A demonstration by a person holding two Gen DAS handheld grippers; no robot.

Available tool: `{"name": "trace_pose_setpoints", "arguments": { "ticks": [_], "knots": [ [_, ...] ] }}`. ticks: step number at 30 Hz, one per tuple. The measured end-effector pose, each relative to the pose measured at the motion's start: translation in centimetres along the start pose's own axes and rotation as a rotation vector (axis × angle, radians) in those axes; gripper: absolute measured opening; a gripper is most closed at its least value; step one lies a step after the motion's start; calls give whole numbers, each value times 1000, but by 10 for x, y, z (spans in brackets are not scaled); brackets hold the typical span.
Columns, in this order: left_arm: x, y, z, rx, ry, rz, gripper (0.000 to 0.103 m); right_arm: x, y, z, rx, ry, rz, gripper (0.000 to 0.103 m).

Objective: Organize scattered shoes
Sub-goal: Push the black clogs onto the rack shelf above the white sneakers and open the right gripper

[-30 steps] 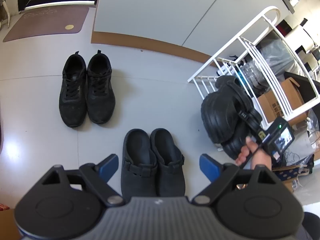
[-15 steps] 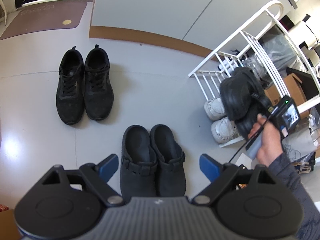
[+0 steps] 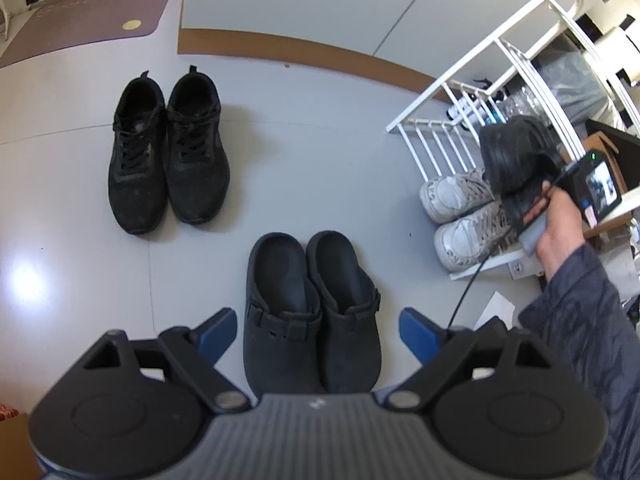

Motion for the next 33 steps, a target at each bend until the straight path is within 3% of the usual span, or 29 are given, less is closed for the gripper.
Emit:
{"name": "trace_pose_setpoints", "arguments": {
  "ticks": [7, 19, 23, 27, 30, 31, 33],
  "knots": [
    [16, 3, 2, -13, 38, 9, 90, 28, -4, 19, 69, -16, -92, 28],
    [33, 0, 8, -15, 72, 13, 90, 60, -11, 20, 124, -14, -184, 29],
    [36, 0, 8, -13, 78, 10, 90, 72, -14, 21, 148, 26, -203, 32],
    [38, -1, 8, -10, 83, 8, 90, 73, -2, 25, 121, 44, -204, 62],
    [36, -2, 8, -8, 77, 6, 90, 63, 8, 30, 118, 20, -210, 80],
    [35, -2, 8, -8, 75, 6, 90, 59, 11, 32, 110, 4, -205, 91],
    [34, -2, 7, -7, 71, 5, 90, 51, 17, 36, 94, -27, -196, 95]
  ]
}}
Point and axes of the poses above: each gripper's, at about its wrist camera, not at the fingertips, and x roughly the way its jaws point, y to its left, z to its top, the point moved 5 cm from there along x, roughly the way its jaws point, and after that the axes turned 3 degrees about -z, right-handed, at the moved point
